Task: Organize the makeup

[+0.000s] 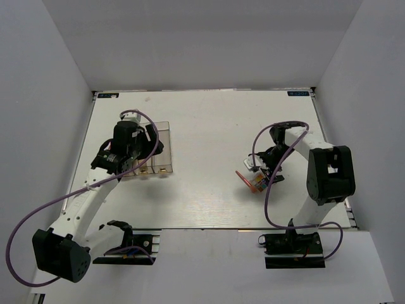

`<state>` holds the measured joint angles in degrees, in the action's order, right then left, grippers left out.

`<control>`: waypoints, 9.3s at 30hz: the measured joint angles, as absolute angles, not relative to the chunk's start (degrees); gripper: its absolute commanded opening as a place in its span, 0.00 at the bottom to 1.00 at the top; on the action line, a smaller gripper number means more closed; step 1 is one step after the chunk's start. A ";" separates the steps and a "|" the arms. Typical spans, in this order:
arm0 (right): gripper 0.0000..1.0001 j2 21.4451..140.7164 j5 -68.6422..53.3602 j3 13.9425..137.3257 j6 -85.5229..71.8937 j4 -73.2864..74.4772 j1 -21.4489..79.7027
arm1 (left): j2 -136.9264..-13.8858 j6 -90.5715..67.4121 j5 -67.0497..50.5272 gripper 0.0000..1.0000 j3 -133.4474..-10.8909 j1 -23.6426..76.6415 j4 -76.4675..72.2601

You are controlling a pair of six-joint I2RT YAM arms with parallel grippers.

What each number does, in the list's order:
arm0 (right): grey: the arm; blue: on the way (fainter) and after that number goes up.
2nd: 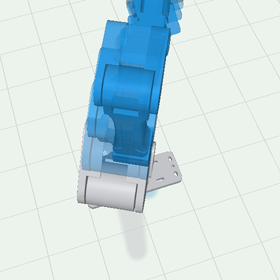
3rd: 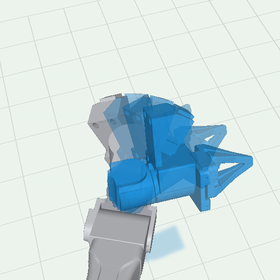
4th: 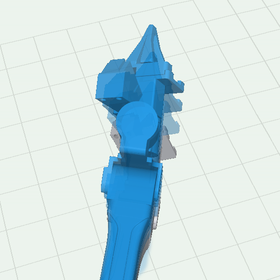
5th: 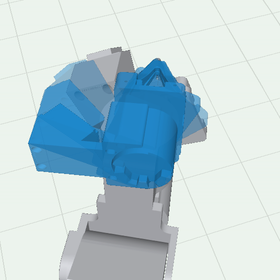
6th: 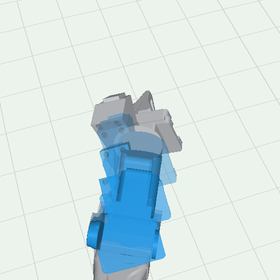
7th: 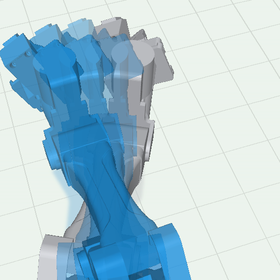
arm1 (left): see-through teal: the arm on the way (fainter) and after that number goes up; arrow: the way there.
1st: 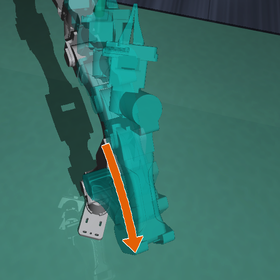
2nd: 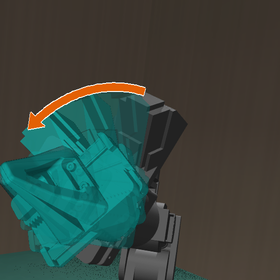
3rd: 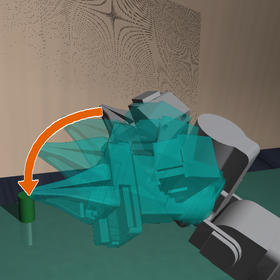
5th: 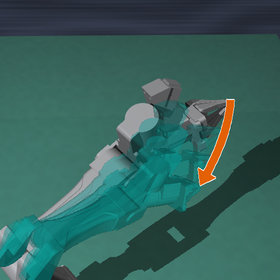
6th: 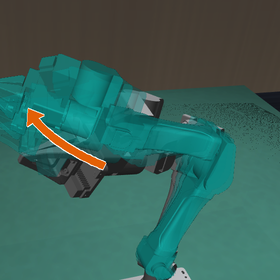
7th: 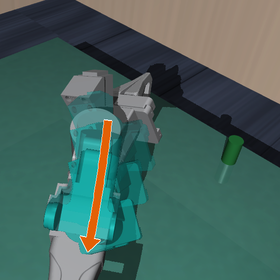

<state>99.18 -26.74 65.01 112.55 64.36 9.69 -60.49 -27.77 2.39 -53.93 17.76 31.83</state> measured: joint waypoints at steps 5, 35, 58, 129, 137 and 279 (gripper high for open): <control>0.89 99.26 -24.84 62.81 112.77 60.45 11.20 | -60.38 -28.10 2.55 0.79 -53.93 17.76 32.53; 0.21 100.25 -27.22 72.14 102.94 53.32 14.66 | -55.37 -29.91 -2.66 0.80 -61.14 17.76 27.79; 0.19 126.41 -51.13 112.79 27.33 15.09 44.16 | -52.53 -29.78 -11.16 0.78 -69.63 17.76 10.13; 0.89 153.88 -31.94 127.90 5.63 -28.62 58.26 | -44.91 -32.42 -10.90 0.78 -66.04 17.76 13.02; 0.78 150.30 -33.45 120.51 6.55 -30.02 58.13 | -44.93 -32.71 -10.96 0.77 -66.04 17.76 12.69; 0.56 81.78 -36.42 57.41 3.42 20.82 -9.76 | -113.78 -51.11 8.56 0.00 -102.80 33.10 57.82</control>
<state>81.78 -36.42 57.41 3.42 20.82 -9.76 -113.78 -51.11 8.56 -102.80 33.10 57.82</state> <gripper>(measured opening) 0.561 0.219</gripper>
